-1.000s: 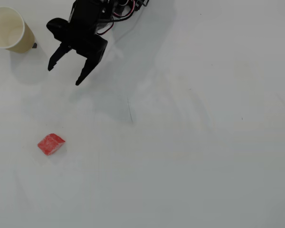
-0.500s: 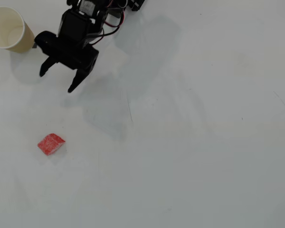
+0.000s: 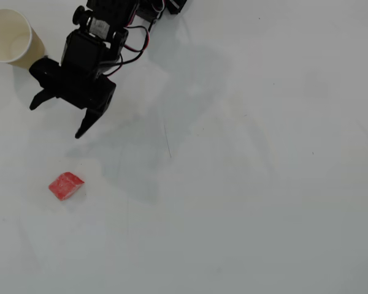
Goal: Pick up the cube and drop it in the cup.
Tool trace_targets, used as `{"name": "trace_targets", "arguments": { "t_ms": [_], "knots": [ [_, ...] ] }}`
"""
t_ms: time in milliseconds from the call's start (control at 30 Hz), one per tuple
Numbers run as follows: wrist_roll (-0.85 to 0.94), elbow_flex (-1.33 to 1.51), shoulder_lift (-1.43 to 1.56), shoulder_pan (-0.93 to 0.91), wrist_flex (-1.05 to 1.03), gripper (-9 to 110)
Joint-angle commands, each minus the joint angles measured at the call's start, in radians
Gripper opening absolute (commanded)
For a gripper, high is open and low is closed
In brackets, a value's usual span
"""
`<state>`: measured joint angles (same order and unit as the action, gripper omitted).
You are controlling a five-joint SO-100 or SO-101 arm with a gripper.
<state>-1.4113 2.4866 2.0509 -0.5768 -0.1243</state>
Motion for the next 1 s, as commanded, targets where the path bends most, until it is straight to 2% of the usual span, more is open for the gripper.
{"name": "trace_targets", "arguments": {
  "t_ms": [0,367,967],
  "knots": [
    [0.008,-0.179,-0.026,0.018,0.049,39],
    [0.008,-0.252,-0.184,0.06,0.14,39],
    [0.008,-0.499,-0.499,0.104,0.178,39]
  ]
}}
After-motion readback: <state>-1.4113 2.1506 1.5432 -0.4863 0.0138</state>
